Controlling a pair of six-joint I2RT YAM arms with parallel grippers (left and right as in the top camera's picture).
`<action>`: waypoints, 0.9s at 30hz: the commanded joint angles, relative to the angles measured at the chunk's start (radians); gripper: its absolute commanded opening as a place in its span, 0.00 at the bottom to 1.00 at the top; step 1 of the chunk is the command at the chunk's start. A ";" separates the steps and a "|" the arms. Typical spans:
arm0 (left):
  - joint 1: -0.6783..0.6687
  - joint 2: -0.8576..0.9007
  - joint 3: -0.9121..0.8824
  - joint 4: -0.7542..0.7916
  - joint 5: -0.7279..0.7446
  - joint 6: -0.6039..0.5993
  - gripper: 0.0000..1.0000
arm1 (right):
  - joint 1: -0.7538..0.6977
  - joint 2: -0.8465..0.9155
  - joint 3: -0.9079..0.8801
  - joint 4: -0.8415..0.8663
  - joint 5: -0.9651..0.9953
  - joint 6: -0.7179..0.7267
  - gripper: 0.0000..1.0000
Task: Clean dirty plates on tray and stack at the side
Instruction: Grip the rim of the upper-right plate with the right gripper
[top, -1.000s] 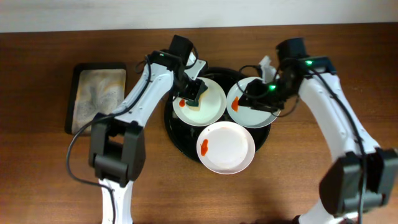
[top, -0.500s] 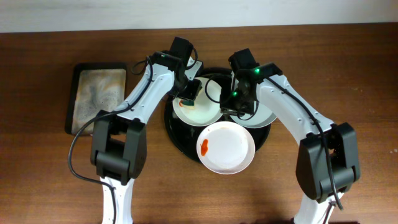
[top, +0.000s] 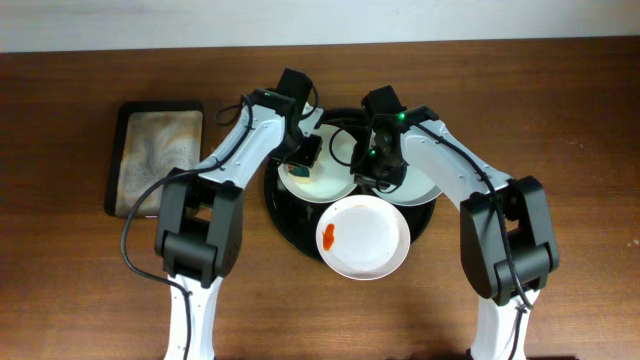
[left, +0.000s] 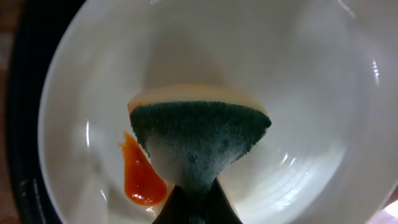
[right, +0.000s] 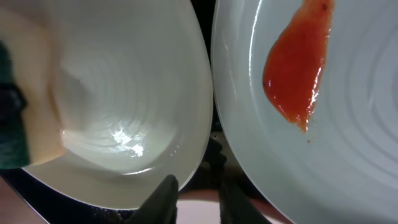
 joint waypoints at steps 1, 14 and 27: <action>0.005 0.002 -0.003 -0.002 -0.006 -0.006 0.00 | 0.013 0.010 -0.001 0.017 0.019 0.029 0.26; 0.005 0.002 -0.003 -0.006 0.005 -0.006 0.00 | 0.039 0.045 -0.001 0.048 0.054 0.096 0.24; 0.005 0.002 -0.003 -0.009 0.005 -0.006 0.00 | 0.037 0.057 -0.001 0.039 0.110 0.111 0.12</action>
